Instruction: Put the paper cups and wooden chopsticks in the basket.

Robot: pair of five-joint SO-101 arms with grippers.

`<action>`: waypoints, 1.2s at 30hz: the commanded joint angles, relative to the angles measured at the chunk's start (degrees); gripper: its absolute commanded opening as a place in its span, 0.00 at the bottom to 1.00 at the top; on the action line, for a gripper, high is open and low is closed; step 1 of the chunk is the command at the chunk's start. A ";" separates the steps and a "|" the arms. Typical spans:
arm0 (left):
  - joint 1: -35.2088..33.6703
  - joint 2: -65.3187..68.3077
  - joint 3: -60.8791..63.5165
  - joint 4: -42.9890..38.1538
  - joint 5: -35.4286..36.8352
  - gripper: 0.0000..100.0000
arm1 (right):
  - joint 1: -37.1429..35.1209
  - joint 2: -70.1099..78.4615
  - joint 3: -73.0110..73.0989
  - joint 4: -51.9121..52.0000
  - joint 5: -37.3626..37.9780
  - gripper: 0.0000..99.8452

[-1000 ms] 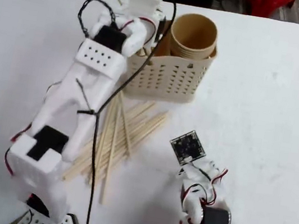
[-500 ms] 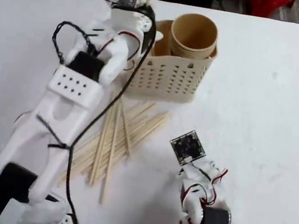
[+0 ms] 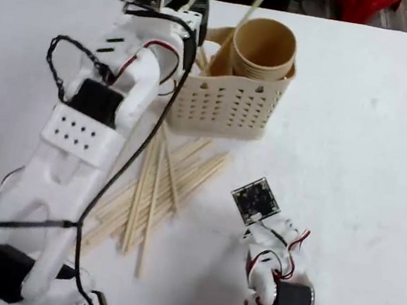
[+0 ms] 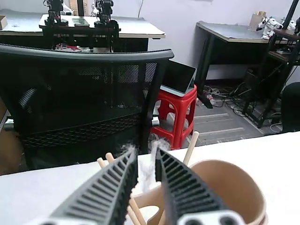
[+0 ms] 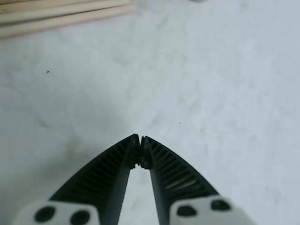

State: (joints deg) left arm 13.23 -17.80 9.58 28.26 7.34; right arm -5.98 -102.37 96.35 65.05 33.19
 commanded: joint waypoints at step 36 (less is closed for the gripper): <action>-20.00 -12.79 38.24 32.53 -26.81 0.17 | -0.31 0.04 0.53 0.40 0.53 0.02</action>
State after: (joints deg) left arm -10.15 -35.47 45.10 68.97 -19.21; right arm -5.98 -102.37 96.35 65.05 33.19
